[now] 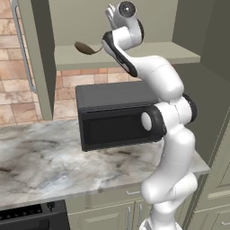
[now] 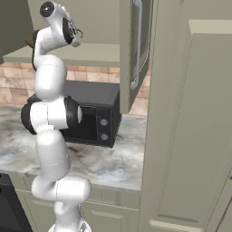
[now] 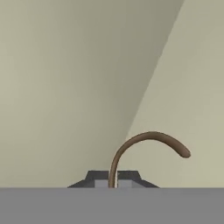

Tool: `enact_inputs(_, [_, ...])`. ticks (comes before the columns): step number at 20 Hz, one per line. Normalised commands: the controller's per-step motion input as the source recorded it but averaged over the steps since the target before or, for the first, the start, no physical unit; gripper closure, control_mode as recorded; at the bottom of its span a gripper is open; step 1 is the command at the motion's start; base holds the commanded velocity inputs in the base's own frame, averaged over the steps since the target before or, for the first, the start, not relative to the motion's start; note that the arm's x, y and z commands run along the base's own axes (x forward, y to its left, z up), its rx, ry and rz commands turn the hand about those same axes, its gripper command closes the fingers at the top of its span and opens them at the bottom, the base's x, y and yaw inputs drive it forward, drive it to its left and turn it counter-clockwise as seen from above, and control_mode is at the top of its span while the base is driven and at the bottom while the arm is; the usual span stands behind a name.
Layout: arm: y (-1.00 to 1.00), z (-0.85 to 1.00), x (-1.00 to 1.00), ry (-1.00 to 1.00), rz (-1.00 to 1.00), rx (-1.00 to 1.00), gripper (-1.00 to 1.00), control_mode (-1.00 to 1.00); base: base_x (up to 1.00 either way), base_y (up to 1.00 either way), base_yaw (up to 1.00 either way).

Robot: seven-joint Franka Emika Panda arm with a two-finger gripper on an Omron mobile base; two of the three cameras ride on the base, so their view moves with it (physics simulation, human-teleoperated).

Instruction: Open the cabinet and move the ladle to the pot. Then close the cabinet.

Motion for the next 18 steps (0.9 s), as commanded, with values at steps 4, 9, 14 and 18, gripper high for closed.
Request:
enact_inputs(4, [-0.01,-0.18,-1.00,-0.13,-0.14,0.25,1.00,-1.00,0.00,0.00,0.00])
enact_inputs(9, [-0.10,0.00,-1.00,-0.15,-0.16,0.19,1.00,-1.00,0.00,0.00,0.00])
enact_inputs(14, [-0.38,0.37,-0.96,-0.15,-0.11,0.13,1.00,-1.00,0.00,0.00,0.00])
enact_inputs(18, [-0.56,0.72,-0.98,0.03,-0.07,0.21,1.00,-1.00,0.00,0.00,0.00])
